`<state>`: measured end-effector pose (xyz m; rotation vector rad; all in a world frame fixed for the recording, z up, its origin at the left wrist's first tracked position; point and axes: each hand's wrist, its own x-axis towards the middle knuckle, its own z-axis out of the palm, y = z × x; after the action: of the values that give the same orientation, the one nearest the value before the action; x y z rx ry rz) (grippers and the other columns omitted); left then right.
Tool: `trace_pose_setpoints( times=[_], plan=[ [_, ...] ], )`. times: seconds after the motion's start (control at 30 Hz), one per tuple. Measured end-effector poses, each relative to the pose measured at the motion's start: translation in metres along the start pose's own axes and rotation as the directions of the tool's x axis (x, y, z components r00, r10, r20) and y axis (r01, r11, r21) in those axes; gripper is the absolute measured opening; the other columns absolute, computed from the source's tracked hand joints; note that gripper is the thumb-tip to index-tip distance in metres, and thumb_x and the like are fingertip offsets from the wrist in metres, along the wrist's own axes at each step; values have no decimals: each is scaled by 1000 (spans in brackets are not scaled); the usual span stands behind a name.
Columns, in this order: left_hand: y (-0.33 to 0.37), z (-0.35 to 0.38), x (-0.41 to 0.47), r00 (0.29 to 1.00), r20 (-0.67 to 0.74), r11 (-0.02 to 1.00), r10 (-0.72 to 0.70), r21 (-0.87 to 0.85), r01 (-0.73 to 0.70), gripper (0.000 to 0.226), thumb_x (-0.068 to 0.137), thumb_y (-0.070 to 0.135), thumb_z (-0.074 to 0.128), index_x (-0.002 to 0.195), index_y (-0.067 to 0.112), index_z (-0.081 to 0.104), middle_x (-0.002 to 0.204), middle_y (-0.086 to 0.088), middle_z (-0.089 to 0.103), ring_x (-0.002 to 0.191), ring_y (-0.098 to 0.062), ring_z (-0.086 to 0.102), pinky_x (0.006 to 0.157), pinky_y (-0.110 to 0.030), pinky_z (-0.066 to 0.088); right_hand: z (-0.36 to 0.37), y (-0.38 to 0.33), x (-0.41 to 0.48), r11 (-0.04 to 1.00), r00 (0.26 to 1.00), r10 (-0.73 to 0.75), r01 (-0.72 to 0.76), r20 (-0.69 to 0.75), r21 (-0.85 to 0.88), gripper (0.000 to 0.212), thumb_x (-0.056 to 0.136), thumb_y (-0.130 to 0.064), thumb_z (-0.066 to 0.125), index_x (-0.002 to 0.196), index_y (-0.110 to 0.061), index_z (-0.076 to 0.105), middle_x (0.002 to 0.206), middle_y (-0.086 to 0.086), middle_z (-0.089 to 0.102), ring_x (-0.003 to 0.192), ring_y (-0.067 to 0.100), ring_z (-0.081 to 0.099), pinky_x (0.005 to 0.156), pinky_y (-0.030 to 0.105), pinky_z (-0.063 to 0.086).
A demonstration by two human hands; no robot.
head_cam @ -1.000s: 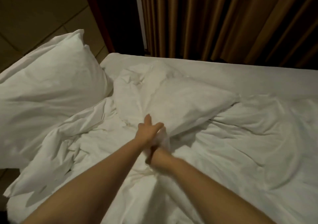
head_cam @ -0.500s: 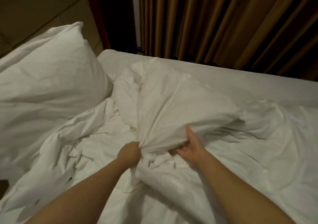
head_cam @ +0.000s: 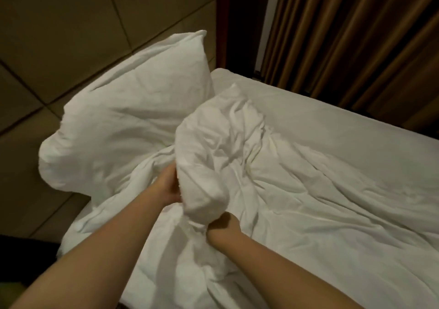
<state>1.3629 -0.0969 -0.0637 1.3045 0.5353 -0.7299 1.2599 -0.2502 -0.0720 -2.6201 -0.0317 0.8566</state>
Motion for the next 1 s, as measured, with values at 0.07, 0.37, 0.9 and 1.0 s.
trace_pose_setpoints(
  times=[0.07,0.37,0.9,1.0],
  plan=[
    [5,-13,-3,1000,-4,996,29,-86,-30,82,69,81,57,121,18,63,127,-12,61,120,-36,53,101,-55,40,6,-2,2,998,998,-11,15,59,-65,23,96,-6,37,76,-10,48,70,0,38,87,18,60,64,15,39],
    [-3,-25,-44,950,-257,624,175,775,94,101,79,20,75,152,16,4,156,-8,14,141,-29,21,108,-35,29,42,-29,2,972,962,-235,232,-136,-41,35,94,-13,40,128,-12,50,121,9,56,107,27,56,89,32,42],
    [-125,-73,-116,620,-770,967,152,245,66,32,95,20,50,119,3,59,117,-16,62,108,-33,56,98,-39,44,62,-7,-20,949,937,-316,316,-149,-27,48,93,-25,44,140,-24,34,129,1,50,116,20,52,92,28,40],
    [-117,-100,-114,541,-811,904,224,380,194,33,98,21,44,123,3,58,124,-15,60,113,-31,55,98,-36,42,62,-23,-16,929,925,-368,369,-97,-1,47,92,-25,46,137,-24,36,127,2,51,112,21,53,89,28,41]
  ],
)
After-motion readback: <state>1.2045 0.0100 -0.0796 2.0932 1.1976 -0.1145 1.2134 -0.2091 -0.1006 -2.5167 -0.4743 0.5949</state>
